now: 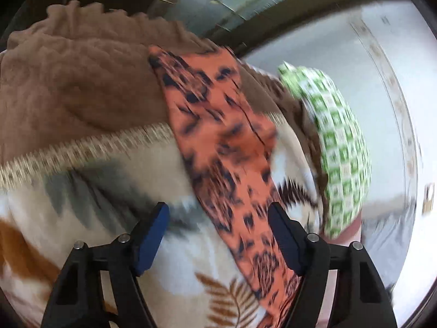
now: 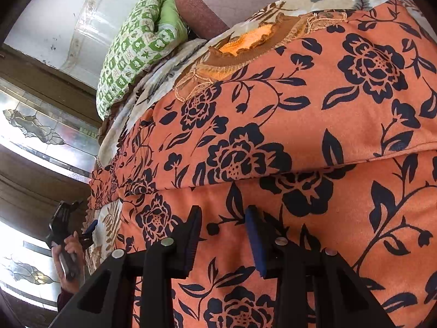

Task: Fold small clothes

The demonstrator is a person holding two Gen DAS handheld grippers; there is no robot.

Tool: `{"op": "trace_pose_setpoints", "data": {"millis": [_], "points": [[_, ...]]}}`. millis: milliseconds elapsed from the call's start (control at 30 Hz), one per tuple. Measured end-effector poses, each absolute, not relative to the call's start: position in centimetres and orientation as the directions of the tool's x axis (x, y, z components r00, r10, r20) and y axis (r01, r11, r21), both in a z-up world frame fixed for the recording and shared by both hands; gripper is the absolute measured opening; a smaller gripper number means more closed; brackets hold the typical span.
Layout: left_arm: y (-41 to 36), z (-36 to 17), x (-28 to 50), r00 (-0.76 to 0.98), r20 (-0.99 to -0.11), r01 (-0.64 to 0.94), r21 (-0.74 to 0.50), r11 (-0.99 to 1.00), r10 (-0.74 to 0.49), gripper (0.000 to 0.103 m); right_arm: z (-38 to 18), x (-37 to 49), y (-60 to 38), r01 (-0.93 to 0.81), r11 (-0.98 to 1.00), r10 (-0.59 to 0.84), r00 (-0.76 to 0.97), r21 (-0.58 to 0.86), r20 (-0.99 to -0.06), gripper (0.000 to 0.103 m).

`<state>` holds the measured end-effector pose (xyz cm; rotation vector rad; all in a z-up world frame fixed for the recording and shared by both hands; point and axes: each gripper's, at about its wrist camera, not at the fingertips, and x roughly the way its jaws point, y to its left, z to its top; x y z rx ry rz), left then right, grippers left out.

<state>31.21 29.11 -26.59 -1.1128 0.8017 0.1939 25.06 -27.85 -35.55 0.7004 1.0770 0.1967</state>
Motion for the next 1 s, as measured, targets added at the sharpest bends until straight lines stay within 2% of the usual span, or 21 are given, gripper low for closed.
{"op": "trace_pose_setpoints", "data": {"millis": [133, 267, 400, 500, 533, 567, 633, 833, 1000], "points": [[30.6, -26.9, 32.5, 0.739, -0.620, -0.490, -0.764, 0.420, -0.264, 0.072, -35.7, 25.0, -28.1, 0.185, 0.757, 0.487, 0.478, 0.626, -0.731, 0.037], [30.7, -27.7, 34.0, 0.743, -0.593, -0.460, -0.789, 0.409, -0.309, 0.061, -35.8, 25.9, -28.1, 0.184, 0.759, 0.486, 0.479, 0.625, -0.731, 0.037], [30.8, -28.3, 35.2, 0.754, -0.584, -0.453, -0.794, 0.406, -0.300, 0.056, -35.8, 26.3, -28.0, 0.184, 0.756, 0.487, 0.482, 0.628, -0.728, 0.037], [30.8, -28.4, 36.1, 0.759, -0.587, -0.452, -0.787, 0.419, -0.283, 0.045, -35.7, 26.0, -28.0, 0.187, 0.751, 0.490, 0.485, 0.634, -0.724, 0.036], [30.9, -28.6, 36.2, 0.756, -0.592, -0.455, -0.782, 0.426, -0.280, 0.036, -35.6, 25.4, -28.3, 0.187, 0.749, 0.491, 0.487, 0.636, -0.722, 0.036], [30.8, -28.7, 36.2, 0.751, -0.599, -0.459, -0.776, 0.433, -0.277, 0.021, -35.8, 24.6, -28.9, 0.186, 0.748, 0.492, 0.488, 0.637, -0.721, 0.036], [30.2, -28.5, 36.4, 0.748, -0.606, -0.457, -0.765, 0.455, -0.269, 0.010, -36.2, 24.3, -29.0, 0.183, 0.750, 0.492, 0.488, 0.635, -0.721, 0.036], [24.7, -22.0, 36.2, 0.797, -0.568, -0.322, -0.688, 0.650, -0.205, 0.008, -33.8, 24.9, -29.8, 0.189, 0.778, 0.421, 0.551, 0.600, -0.720, 0.036], [14.6, -16.6, 36.1, 0.801, -0.545, -0.135, -0.568, 0.812, -0.248, 0.008, -30.6, 24.8, -33.2, 0.219, 0.758, 0.362, 0.643, 0.615, -0.675, 0.036]]}}
